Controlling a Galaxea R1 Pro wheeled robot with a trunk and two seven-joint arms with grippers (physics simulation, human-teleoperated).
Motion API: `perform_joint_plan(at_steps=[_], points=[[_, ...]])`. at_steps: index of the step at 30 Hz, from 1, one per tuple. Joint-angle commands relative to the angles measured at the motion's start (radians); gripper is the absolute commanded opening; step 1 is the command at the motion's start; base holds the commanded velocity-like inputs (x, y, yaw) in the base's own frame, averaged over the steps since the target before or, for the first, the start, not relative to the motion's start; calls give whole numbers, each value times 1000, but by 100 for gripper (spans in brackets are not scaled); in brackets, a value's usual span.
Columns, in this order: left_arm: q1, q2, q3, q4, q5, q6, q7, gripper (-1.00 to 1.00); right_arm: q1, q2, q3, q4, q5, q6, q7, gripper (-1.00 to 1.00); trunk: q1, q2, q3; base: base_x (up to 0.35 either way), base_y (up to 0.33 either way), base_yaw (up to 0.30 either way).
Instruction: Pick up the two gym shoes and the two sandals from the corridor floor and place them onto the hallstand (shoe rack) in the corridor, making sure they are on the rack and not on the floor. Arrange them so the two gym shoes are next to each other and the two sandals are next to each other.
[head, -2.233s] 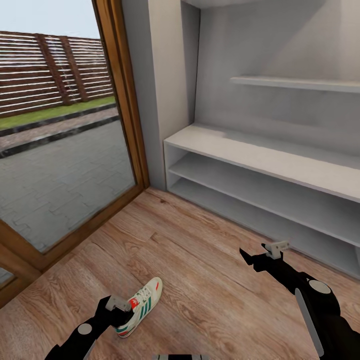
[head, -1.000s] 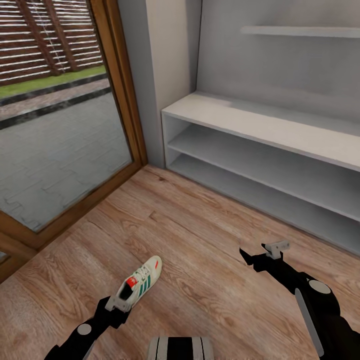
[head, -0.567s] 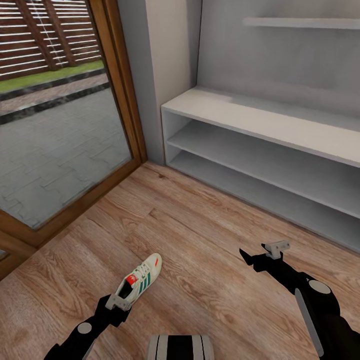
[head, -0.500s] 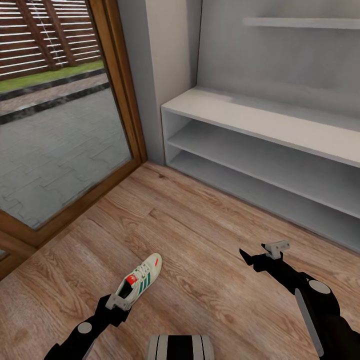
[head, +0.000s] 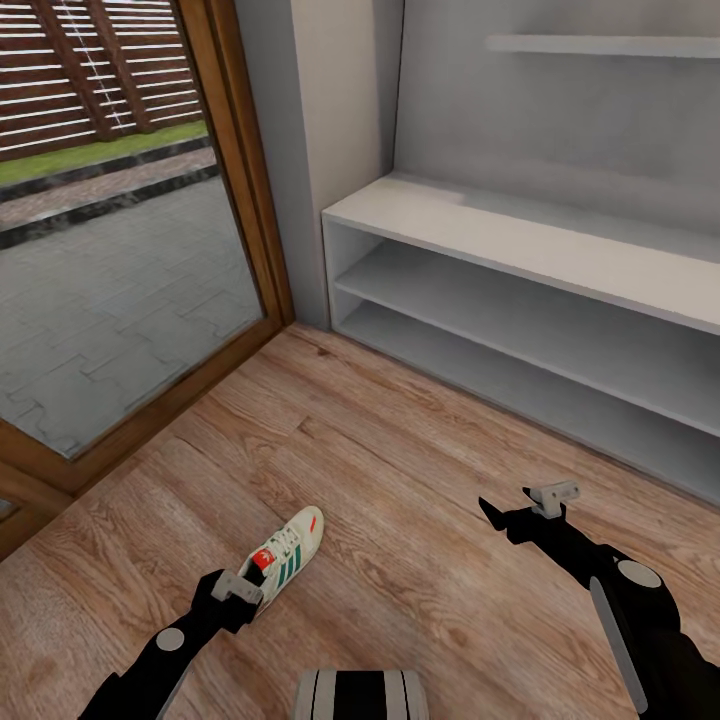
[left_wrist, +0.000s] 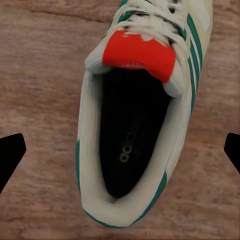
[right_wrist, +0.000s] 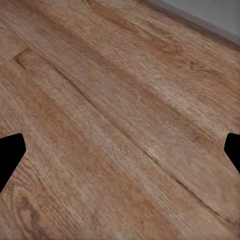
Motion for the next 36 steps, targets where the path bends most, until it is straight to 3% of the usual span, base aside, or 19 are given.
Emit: perform_joint_plan(at_steps=[1,24,30,36], points=[[0,0,0,-5,-8,-4,-1,100,0,0,-2,-1,0,6,5,100,0,0,-1,0,0,0],[1,-4,-1,-23,-9,-3,0,100,0,0,-2,-2,0,6,5,100,0,0,-1,74,49,0],[5,-5,-18,-23,-30,-3,-1,100,0,0,-2,-2,1,6,5,100,0,0,-1,5,4,0],[5,-6,-32,-21,-77,-3,-2,100,0,0,-3,-3,1,6,5,100,0,0,-1,0,0,0]])
